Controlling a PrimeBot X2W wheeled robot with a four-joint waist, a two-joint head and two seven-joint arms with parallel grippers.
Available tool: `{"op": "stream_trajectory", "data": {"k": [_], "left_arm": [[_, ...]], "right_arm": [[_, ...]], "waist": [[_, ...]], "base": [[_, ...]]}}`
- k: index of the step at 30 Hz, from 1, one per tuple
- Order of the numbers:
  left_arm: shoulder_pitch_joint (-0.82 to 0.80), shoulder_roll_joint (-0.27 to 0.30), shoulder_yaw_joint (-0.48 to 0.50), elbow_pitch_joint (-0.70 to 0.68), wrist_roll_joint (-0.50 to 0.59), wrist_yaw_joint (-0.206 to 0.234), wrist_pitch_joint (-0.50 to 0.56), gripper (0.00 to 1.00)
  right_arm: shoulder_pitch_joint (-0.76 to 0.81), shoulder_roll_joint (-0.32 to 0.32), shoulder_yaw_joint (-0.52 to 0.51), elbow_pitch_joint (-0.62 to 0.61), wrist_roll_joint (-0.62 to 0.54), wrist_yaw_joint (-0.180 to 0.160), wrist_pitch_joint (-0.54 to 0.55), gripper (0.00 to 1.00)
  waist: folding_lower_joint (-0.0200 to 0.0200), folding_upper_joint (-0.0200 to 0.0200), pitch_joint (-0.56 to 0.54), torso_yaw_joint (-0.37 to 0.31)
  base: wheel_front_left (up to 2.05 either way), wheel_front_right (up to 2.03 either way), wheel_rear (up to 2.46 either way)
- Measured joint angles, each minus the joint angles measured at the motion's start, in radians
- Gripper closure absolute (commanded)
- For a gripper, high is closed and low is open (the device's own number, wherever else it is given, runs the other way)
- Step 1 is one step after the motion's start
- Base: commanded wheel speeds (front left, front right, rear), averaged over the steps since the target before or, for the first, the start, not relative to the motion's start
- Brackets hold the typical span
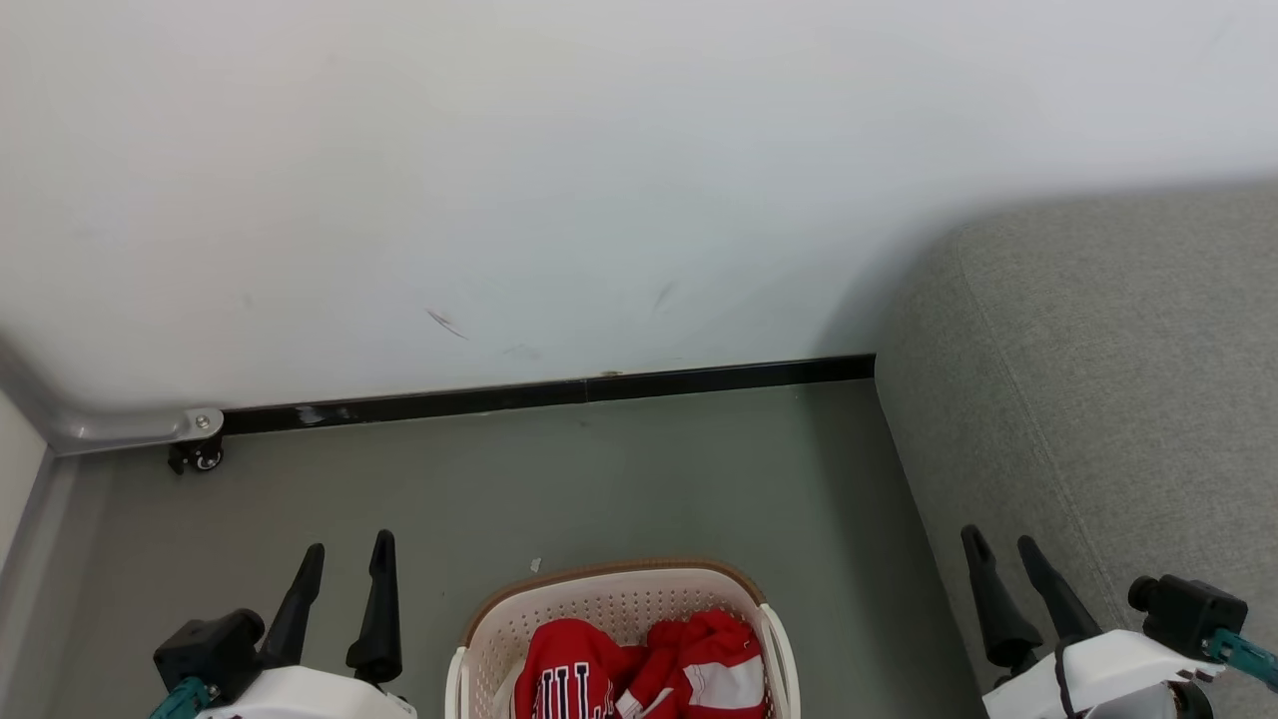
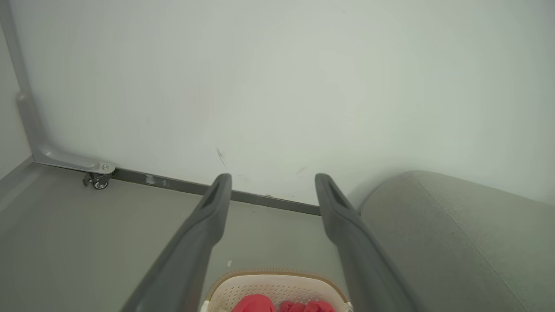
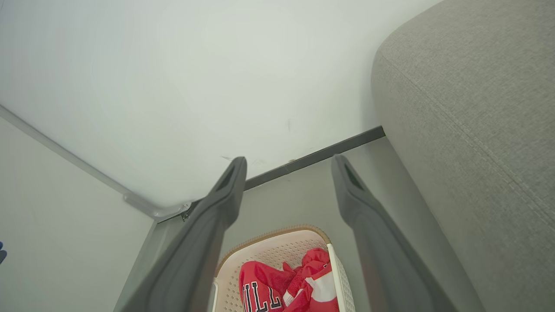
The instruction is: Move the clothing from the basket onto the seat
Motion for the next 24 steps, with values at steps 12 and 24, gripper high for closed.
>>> {"op": "stream_trajectory", "data": {"k": [12,24], "left_arm": [[0.024,0.002,-0.026,-0.003,0.169,0.038,-0.045,0.00],[0.024,0.003,-0.038,-0.002,0.315,0.072,-0.089,0.00]], "right_arm": [[0.000,-0.001,0.011,-0.004,-0.188,0.000,-0.041,0.00],[0.000,-0.003,0.035,-0.009,-0.363,0.000,-0.081,0.00]], "waist": [[-0.0006,0.0000,-0.008,0.000],[-0.0007,0.0000,-0.007,0.001]], "base": [[0.00,0.00,0.00],[0.00,0.00,0.00]]}}
